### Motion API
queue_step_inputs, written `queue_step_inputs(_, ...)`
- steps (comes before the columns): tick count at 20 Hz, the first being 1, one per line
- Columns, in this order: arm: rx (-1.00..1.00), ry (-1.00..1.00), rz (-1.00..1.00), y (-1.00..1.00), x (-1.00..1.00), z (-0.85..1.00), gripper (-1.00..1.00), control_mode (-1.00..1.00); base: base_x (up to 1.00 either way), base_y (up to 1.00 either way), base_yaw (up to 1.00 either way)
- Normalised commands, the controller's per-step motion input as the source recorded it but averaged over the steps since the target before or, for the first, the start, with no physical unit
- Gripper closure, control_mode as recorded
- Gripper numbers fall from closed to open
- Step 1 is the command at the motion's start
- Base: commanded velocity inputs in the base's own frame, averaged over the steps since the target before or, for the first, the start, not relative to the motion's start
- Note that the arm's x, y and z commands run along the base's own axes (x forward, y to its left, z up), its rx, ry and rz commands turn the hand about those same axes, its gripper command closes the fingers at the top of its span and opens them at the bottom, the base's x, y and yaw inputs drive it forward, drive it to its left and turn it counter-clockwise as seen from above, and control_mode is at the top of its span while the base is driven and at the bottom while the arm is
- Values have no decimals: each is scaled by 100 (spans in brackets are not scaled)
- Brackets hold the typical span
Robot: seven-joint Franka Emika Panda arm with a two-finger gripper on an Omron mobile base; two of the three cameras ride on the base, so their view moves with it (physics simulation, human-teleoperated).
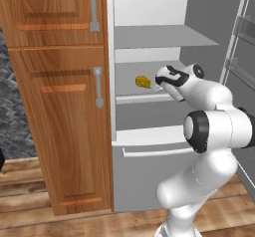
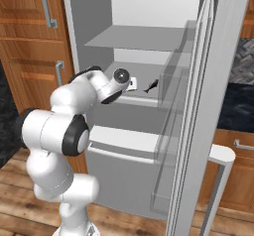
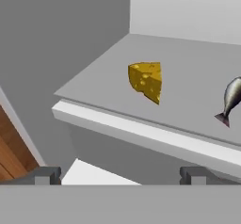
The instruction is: Take the cheese, fish, and sweet potato from the fridge and place them on the plate on the dining counter to create an appetizer plate.
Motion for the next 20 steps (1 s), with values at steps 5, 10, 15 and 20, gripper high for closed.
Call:
queue_step_inputs(5, 0, 0, 1, 0, 35, -2, -100, -100, 0, 0, 0)
queue_step_inputs(10, 0, 0, 0, 0, 39, 0, -100, -100, 0, 0, 0)
queue_step_inputs(15, 0, 0, 0, 0, 30, -4, -100, -100, 0, 0, 0)
queue_step_inputs(20, 0, 0, 0, 0, 24, -17, -100, -100, 0, 0, 0)
